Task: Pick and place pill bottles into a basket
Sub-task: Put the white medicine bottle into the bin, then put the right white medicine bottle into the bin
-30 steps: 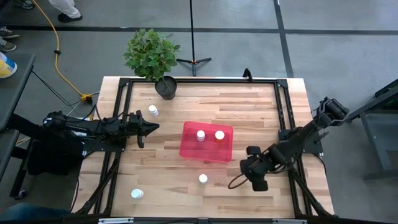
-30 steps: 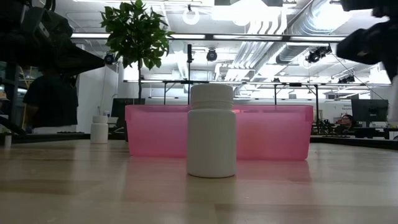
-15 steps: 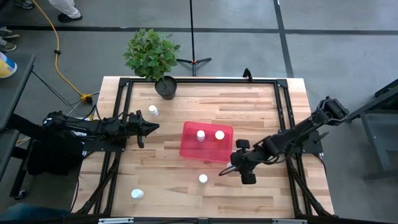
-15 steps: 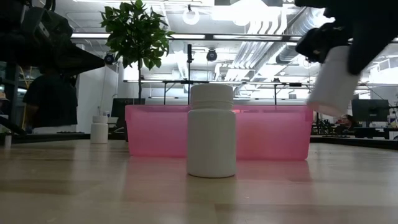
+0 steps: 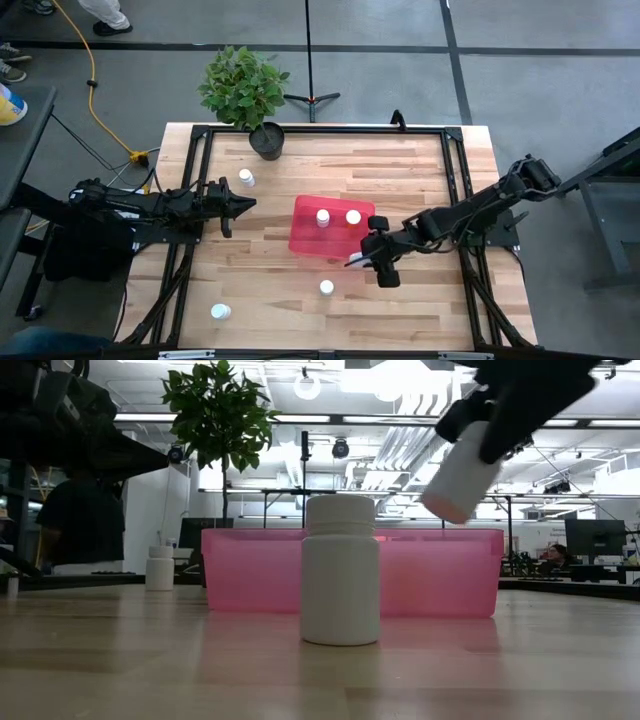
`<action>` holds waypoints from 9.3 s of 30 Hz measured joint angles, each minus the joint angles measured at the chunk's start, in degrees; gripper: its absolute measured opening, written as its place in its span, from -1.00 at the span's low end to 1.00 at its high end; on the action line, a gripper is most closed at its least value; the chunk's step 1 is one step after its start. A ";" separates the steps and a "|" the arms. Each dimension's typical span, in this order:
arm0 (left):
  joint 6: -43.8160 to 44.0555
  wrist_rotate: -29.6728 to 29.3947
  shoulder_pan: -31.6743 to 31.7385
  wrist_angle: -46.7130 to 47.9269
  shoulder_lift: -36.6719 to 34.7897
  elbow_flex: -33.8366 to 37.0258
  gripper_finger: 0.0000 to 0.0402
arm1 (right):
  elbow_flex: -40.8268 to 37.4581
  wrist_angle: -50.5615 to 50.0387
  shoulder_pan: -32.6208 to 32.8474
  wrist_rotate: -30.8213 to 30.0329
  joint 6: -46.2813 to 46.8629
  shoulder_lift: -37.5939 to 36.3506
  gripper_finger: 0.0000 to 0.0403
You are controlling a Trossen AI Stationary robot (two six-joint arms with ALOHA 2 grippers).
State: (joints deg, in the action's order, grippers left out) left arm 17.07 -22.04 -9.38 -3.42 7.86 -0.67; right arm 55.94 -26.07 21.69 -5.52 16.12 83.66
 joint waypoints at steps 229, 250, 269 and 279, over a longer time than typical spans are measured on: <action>1.26 -1.55 0.00 -0.07 0.22 -0.02 -0.71 | 20.50 1.88 -12.41 5.18 15.57 14.71 0.34; 1.26 -1.53 0.00 -0.07 0.22 0.00 -0.71 | 20.50 10.47 -2.06 10.27 -20.01 14.71 0.34; 1.28 -1.53 0.01 -0.07 0.22 -0.02 -0.71 | 20.50 13.78 -0.46 10.43 -18.86 22.64 0.40; 1.28 -1.53 -0.01 -0.09 0.22 -0.02 -0.71 | 20.50 12.09 -0.24 12.67 -19.20 26.04 0.49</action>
State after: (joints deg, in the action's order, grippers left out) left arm 18.35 -23.57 -9.39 -3.51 8.08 -0.69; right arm 76.44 -13.98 21.45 7.16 -3.07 109.70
